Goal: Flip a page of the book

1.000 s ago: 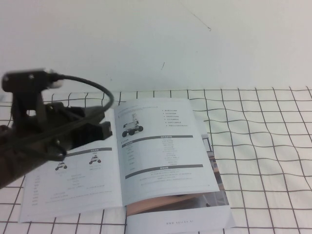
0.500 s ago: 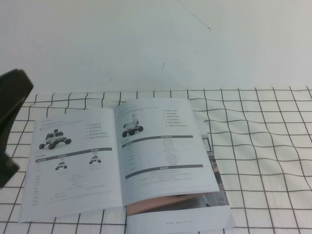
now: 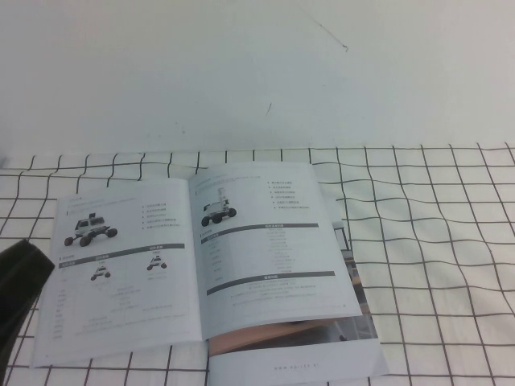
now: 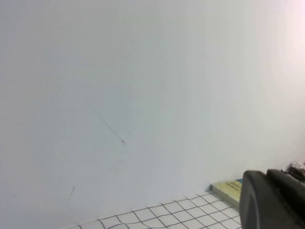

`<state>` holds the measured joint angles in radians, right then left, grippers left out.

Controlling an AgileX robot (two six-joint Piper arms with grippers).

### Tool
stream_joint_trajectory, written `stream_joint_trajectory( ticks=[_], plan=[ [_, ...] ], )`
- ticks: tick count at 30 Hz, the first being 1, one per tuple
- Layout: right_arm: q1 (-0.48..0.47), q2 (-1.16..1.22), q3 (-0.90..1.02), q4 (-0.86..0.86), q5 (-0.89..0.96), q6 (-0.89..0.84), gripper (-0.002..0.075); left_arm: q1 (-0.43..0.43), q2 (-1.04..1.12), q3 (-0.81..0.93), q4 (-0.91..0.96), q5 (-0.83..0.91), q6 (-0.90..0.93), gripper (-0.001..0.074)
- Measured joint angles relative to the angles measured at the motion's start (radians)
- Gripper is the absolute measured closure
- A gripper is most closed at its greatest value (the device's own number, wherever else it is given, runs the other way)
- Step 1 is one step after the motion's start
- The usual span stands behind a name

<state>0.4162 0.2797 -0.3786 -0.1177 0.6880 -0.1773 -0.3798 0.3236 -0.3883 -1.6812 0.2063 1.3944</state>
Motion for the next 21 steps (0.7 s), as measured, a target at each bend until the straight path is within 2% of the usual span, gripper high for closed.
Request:
stream_joint_trajectory(
  ticks=[7,16,21],
  plan=[
    [0.000,-0.013,0.002,0.006,0.004,0.002,0.0727,0.000,0.000,0.000,0.000,0.068,0.001,0.0738],
    [0.000,-0.013,0.002,0.008,0.004,0.002,0.0727,0.004,-0.030,0.016,0.000,0.068,0.004,0.0738],
    [0.000,-0.013,0.002,0.008,0.004,0.002,0.0727,0.099,-0.160,0.090,0.003,0.059,0.005,0.0738]
  ],
)
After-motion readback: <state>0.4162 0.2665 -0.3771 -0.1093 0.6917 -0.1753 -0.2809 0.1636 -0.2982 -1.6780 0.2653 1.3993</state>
